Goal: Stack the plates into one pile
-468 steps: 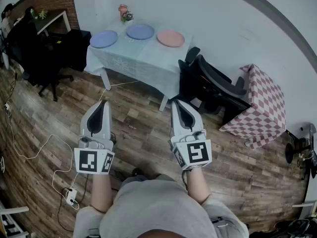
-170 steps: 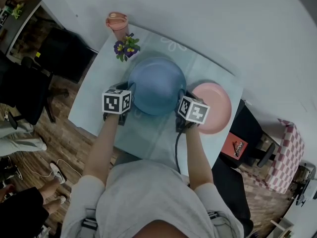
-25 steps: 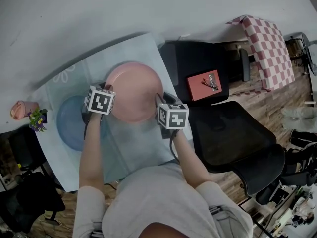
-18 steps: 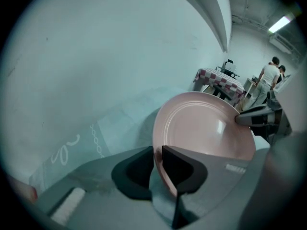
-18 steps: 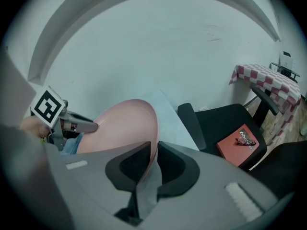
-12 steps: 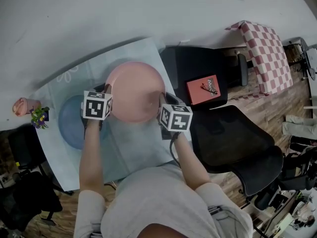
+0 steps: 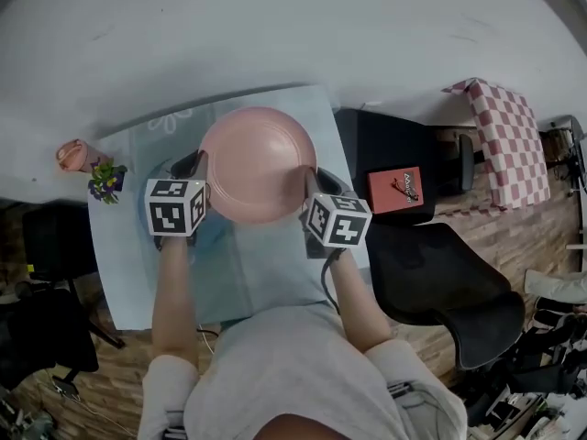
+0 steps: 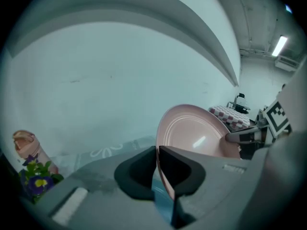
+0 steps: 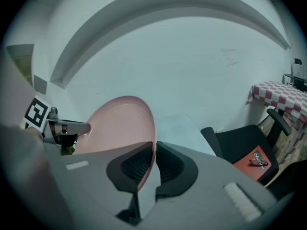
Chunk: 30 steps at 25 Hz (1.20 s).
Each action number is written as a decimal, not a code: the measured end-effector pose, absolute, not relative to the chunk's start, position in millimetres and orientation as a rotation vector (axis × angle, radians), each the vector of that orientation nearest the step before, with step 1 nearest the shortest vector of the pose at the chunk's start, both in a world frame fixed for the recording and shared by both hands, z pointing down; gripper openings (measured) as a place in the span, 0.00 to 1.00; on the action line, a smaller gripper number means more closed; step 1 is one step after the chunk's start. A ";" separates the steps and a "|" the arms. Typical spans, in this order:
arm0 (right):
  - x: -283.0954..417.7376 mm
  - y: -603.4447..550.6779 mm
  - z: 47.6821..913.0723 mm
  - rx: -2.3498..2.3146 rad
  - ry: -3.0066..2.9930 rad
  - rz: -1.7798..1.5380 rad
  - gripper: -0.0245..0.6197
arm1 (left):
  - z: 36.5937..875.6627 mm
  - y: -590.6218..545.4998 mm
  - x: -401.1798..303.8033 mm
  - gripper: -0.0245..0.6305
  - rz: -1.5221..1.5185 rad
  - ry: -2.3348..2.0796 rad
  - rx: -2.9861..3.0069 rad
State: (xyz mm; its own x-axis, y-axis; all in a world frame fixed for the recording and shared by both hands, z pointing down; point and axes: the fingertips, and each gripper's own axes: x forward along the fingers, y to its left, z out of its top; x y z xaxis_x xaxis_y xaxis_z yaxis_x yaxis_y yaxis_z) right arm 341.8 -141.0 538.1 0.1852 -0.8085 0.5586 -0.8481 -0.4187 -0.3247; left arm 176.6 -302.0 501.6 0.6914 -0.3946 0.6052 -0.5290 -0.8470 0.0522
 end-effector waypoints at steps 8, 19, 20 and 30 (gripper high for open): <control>279.3 -180.5 508.6 2.238 -1.831 0.958 0.07 | 475.7 -310.9 87.0 0.07 0.737 -0.936 2.606; 194.8 -227.4 512.1 1.965 -1.990 0.892 0.08 | 486.3 -312.6 -21.8 0.07 0.664 -1.147 2.433; 189.9 -230.8 514.4 1.942 -1.994 0.890 0.08 | 489.9 -312.6 -28.1 0.07 0.661 -1.158 2.415; 161.2 -250.8 548.0 1.754 -1.983 0.897 0.08 | 535.1 -305.0 -66.1 0.07 0.650 -1.205 2.242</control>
State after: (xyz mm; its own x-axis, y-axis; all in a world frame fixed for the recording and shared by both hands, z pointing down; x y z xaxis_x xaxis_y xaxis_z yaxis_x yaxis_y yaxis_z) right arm 161.2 -250.8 548.0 -0.1763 -0.7551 0.6315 -0.9728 0.0357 -0.2289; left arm -66.1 -305.0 535.1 0.4917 -0.6108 0.6206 -0.8541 -0.4771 0.2072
